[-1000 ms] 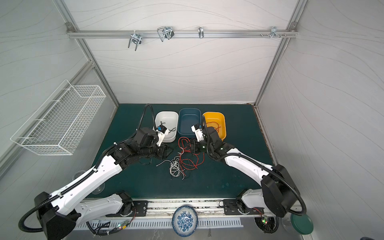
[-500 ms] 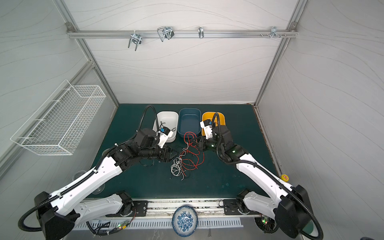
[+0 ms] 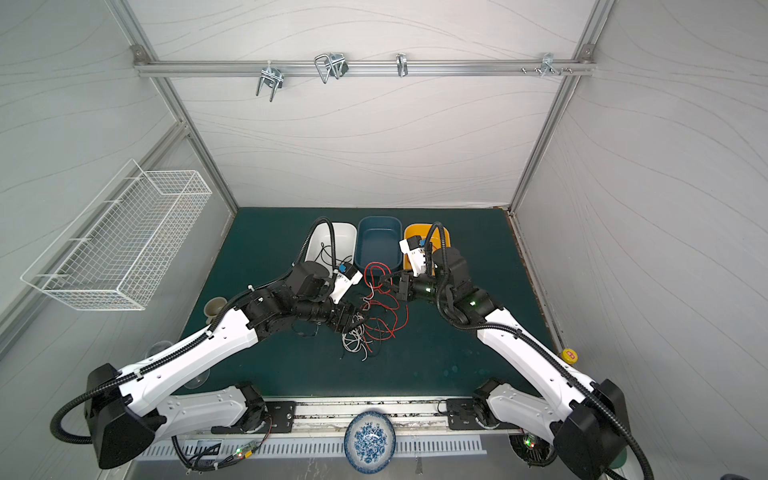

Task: Untangle the cables
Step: 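Grasp the red wire with the right gripper beside the left gripper, then pull the red wire toward the yellow bin while the left gripper releases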

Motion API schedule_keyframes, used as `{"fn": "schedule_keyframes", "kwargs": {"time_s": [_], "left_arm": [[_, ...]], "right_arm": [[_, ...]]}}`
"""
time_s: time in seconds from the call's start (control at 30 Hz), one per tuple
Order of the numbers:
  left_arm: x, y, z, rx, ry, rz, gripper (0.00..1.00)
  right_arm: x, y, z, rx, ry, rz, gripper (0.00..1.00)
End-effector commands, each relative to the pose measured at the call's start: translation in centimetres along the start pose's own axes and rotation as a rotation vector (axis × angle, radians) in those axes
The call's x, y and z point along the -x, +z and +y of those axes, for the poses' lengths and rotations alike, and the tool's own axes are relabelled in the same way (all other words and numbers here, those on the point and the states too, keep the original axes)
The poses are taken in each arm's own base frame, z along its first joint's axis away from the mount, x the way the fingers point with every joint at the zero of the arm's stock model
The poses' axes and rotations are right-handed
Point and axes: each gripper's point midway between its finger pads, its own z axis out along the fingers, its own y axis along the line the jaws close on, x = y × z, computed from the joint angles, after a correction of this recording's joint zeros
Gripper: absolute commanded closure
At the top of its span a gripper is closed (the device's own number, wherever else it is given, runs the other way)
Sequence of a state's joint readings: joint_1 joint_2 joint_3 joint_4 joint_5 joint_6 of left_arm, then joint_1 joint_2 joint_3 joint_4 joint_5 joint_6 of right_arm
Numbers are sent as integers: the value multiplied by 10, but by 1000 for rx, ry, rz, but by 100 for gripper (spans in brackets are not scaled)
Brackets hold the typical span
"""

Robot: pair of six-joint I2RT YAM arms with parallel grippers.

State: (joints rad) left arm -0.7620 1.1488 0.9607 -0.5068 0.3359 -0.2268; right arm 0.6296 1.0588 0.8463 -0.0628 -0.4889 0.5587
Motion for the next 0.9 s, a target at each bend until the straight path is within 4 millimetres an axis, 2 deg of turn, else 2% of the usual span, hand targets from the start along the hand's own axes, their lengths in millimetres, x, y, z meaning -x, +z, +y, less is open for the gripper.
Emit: {"fn": "schedule_keyframes", "kwargs": {"time_s": [0.0, 0.13, 0.5, 0.87], "left_arm": [[27, -6, 0, 34, 59, -94, 36], [35, -8, -1, 41, 67, -124, 36], [31, -5, 0, 33, 71, -118, 39], [31, -14, 4, 64, 84, -156, 55]], "right_arm": [[9, -9, 23, 64, -13, -17, 100], [8, -7, 32, 91, -22, -6, 100], [8, -8, 58, 141, -47, 1, 100], [8, -15, 71, 174, -37, -16, 100]]}}
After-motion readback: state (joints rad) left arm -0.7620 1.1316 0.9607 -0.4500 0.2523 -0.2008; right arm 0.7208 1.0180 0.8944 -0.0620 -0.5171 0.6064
